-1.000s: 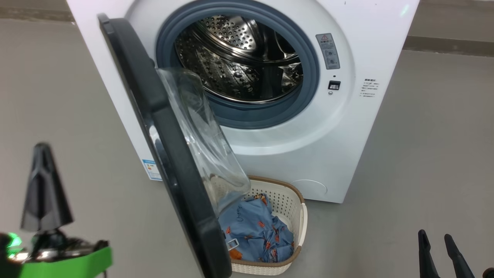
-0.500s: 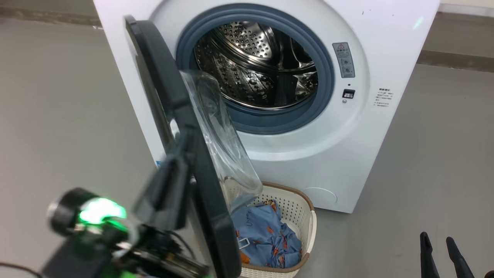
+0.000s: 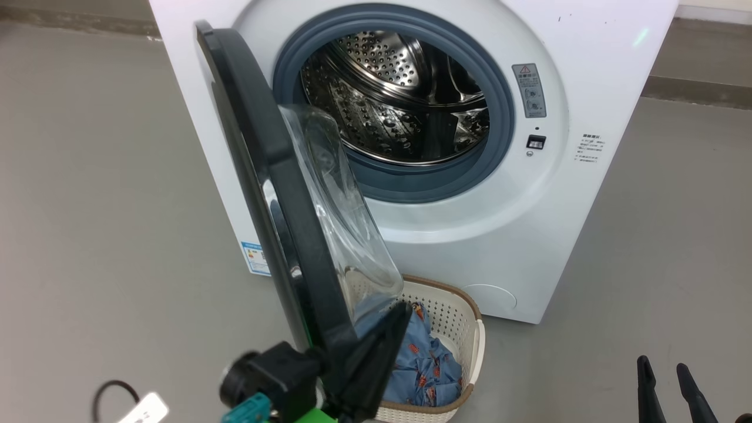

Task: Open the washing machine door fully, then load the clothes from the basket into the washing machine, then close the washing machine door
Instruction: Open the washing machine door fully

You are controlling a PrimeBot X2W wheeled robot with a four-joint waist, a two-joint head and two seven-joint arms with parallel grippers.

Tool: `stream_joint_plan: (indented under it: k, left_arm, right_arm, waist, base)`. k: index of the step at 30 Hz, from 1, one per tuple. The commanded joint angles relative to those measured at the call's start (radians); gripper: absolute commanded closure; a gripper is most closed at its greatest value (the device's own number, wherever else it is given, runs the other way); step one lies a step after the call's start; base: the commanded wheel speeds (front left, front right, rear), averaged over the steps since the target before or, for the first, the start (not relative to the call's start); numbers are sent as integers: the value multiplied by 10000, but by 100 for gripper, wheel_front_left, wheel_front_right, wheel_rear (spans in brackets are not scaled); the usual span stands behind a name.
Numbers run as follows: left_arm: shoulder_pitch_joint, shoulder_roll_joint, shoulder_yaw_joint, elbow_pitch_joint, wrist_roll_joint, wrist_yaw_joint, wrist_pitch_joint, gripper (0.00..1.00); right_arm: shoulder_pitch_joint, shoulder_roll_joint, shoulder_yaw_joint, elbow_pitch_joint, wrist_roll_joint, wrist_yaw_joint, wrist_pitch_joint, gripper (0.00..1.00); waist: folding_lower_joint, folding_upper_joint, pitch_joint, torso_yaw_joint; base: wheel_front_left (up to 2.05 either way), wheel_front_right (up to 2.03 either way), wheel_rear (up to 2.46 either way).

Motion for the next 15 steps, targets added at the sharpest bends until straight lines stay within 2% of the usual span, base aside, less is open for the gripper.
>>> stream_joint_plan:
  k: [1, 3, 9, 15]
  left_arm:
    - [-114, 22, 233, -63, -138, 56, 93, 100]
    - [96, 21, 158, 290, -548, 98, 179, 100]
    - [165, 19, 91, 1239, -747, 332, 88, 100]
    - [-49, 13, -1, 1809, -780, 809, -152, 100]
  right_arm:
    - [-261, -144, 250, -197, -19, 29, -118, 0]
    - [-250, -142, 272, -174, -13, 29, -118, 0]
    - [-205, -136, 336, -82, -4, 29, -118, 0]
    - [-170, -132, 245, -68, -11, 29, -118, 0]
  waist:
    - [-1, -1, 3, 7]
    - [-1, -1, 33, 39]
    - [-1, -1, 111, 209]
    - [-1, -1, 186, 442]
  base:
    - [0, 0, 0]
    - [0, 0, 0]
    - [0, 0, 0]
    - [0, 0, 0]
